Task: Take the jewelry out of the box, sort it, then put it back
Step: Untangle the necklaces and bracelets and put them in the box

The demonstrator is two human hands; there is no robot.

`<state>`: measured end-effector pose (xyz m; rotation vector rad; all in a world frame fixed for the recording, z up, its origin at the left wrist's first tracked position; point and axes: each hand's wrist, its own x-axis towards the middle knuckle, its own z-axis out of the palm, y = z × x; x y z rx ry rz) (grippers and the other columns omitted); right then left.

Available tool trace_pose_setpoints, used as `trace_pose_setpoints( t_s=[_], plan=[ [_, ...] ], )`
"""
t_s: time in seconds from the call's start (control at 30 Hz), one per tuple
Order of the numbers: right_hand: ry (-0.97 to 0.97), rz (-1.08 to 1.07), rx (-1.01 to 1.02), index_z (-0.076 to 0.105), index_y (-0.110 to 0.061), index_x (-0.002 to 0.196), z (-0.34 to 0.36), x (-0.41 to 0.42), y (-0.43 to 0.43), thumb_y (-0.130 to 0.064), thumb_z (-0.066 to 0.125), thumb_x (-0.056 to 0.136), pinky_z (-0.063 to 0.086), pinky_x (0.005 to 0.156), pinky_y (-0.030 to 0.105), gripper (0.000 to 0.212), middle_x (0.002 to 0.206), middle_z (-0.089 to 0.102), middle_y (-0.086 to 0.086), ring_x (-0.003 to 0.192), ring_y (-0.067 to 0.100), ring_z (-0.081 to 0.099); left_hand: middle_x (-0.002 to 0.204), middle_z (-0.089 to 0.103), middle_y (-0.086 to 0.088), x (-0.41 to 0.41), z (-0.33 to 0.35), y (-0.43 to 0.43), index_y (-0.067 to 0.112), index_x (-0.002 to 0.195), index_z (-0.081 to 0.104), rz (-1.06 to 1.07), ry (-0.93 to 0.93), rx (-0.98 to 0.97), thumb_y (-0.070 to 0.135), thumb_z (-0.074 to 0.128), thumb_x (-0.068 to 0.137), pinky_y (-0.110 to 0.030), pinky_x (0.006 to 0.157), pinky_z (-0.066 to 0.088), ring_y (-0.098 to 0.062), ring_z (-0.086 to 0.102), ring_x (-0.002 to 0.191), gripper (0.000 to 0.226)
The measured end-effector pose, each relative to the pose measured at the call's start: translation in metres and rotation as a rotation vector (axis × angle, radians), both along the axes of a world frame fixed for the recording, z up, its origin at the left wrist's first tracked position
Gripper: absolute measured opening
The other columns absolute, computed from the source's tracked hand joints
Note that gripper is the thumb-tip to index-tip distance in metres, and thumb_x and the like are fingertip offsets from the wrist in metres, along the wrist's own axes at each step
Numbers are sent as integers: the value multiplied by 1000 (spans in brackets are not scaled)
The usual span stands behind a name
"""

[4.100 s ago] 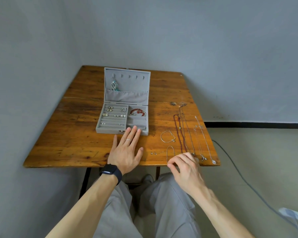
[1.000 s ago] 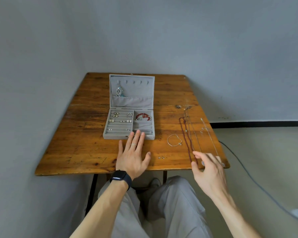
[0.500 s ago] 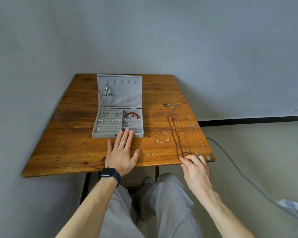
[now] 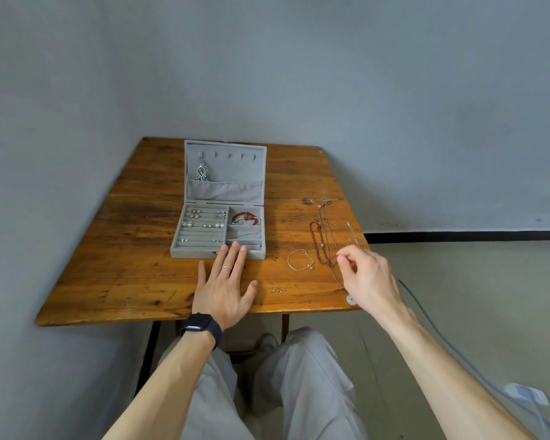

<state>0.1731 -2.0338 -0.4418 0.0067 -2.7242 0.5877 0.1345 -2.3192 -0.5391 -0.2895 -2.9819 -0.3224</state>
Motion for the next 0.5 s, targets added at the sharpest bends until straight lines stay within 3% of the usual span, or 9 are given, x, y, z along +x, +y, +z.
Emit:
trace_pose_setpoints(
  t_s=[0.17, 0.3, 0.5],
  plan=[
    [30, -20, -6, 68, -20, 98, 39, -32, -3, -23, 57, 99, 55, 75, 34, 12, 92, 73, 1, 84, 23, 68, 165, -14, 11, -1, 2, 0, 34, 156, -14, -5, -17, 8, 71, 7, 92, -54, 123, -2, -12, -17, 151, 77],
    [31, -18, -24, 68, -22, 104, 64, -52, -6, -27, 55, 101, 51, 70, 28, 14, 102, 72, 2, 83, 19, 64, 167, 12, 2, -8, 30, 7, 30, 159, 13, -9, 3, -2, 69, 28, 89, -47, 120, 16, -22, 14, 152, 81],
    [122, 18, -45, 69, -23, 101, 100, -62, -19, -25, 57, 100, 41, 73, 21, 12, 98, 72, 0, 81, 13, 57, 152, 46, -2, -51, 134, 56, 36, 152, 33, -150, 13, 392, 55, 56, 89, -44, 111, 35, -26, 38, 138, 69]
  ],
)
